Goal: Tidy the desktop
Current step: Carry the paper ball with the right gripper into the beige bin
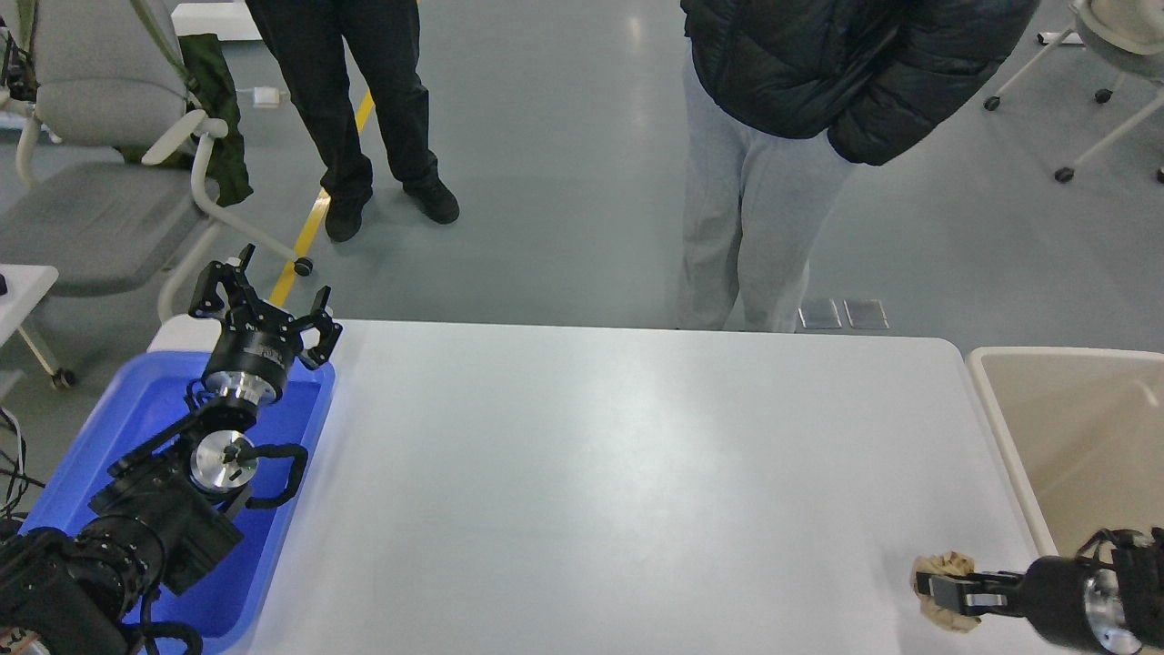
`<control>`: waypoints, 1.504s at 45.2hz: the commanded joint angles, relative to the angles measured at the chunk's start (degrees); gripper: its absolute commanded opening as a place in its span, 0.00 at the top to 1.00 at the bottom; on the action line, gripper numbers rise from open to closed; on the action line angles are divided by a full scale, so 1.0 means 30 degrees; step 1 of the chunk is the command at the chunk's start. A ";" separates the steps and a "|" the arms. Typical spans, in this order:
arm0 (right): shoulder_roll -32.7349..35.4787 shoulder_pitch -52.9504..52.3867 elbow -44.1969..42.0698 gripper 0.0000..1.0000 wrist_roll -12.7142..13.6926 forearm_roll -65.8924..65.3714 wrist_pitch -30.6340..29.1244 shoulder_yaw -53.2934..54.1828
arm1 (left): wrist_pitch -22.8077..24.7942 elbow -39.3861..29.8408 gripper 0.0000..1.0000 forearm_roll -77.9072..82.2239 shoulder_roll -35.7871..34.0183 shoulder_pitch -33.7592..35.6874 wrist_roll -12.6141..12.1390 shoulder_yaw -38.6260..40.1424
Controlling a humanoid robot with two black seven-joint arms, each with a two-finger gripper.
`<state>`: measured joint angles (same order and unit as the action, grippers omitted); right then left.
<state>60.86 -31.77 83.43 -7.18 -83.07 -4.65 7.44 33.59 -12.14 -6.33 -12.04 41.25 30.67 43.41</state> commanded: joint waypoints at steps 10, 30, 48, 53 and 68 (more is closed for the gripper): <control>0.6487 -0.6544 0.3393 1.00 -0.1296 0.3958 -0.5155 0.0127 | 0.0024 0.0004 0.00 0.0001 0.0000 -0.0010 0.0002 0.0002; 0.7926 -0.9244 0.0790 1.00 -0.1297 0.4896 -0.7593 0.0068 | 0.0024 -0.0025 0.00 0.0001 0.0000 -0.0010 0.0002 0.0002; 0.2011 -0.6581 -1.1220 1.00 -0.1033 1.2332 -0.1414 -0.0840 | -0.0005 0.0004 0.00 0.0001 0.0000 0.0019 -0.0027 -0.0027; -0.0508 -0.5437 -1.4473 1.00 -0.0594 1.5585 0.0549 -0.0811 | -0.0005 0.0004 0.00 0.0001 0.0000 -0.0010 0.0002 0.0002; -0.5520 -0.3737 -1.8637 1.00 0.1338 2.3760 0.4974 -0.0518 | -0.0005 0.0004 0.00 0.0001 0.0000 -0.0010 0.0002 -0.0027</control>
<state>54.88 -46.88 37.36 -7.00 -28.72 0.47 5.29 33.56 -12.12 -6.34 -12.05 41.24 30.68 43.40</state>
